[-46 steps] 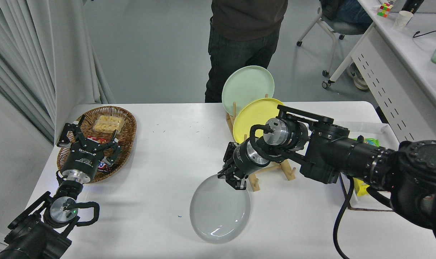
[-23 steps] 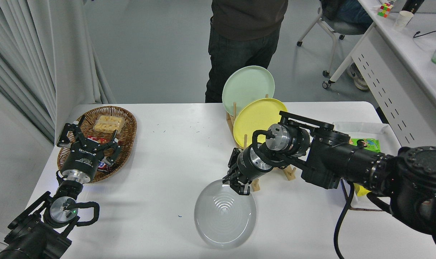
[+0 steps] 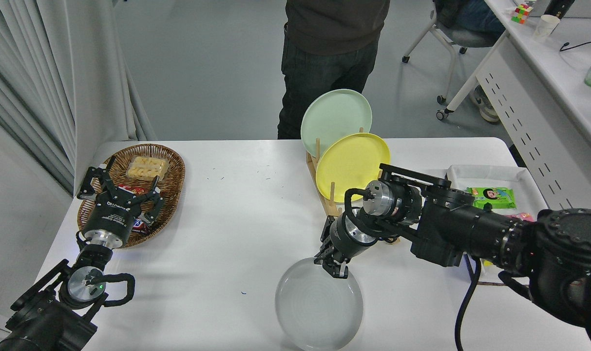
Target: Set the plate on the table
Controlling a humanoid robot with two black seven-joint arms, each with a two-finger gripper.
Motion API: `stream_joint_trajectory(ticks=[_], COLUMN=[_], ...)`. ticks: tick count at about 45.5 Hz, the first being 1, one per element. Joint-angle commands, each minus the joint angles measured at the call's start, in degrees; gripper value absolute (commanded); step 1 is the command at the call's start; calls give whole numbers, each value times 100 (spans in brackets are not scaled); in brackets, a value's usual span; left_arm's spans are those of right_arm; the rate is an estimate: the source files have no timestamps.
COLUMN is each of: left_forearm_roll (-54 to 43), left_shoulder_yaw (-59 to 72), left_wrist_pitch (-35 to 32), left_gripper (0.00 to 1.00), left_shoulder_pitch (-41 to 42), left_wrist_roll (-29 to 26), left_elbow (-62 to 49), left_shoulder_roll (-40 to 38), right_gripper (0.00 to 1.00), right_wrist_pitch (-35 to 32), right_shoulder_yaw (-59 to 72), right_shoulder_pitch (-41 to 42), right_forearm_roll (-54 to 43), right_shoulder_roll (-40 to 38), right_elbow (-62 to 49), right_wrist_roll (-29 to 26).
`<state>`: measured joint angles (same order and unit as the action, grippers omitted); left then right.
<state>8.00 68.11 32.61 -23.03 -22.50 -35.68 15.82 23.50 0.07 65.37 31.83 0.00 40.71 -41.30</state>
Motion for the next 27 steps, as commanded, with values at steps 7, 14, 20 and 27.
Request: stream_joint_trajectory(ticks=[7,14,20,27], left_forearm_roll=[0,0,0,0], left_shoulder_yaw=[0,0,0,0], left_wrist_pitch=[0,0,0,0], left_gripper=[98,98,98,98], left_shoulder_pitch=[0,0,0,0], left_wrist_roll=[0,0,0,0], left_elbow=[0,0,0,0], left_shoulder_roll=[0,0,0,0], right_gripper=[0,0,0,0], right_wrist_pitch=[76,85,155,357], right_shoulder_yaw=[-42,-332,-376,-394], right_shoulder_pitch=[-6,-6,-15,-15], right_forearm_roll=[-2,95,385,543], right_shoulder_roll=[0,0,0,0], right_elbow=[-309,-397,-362,-309], right_wrist_roll=[-1,-19,-62,-414])
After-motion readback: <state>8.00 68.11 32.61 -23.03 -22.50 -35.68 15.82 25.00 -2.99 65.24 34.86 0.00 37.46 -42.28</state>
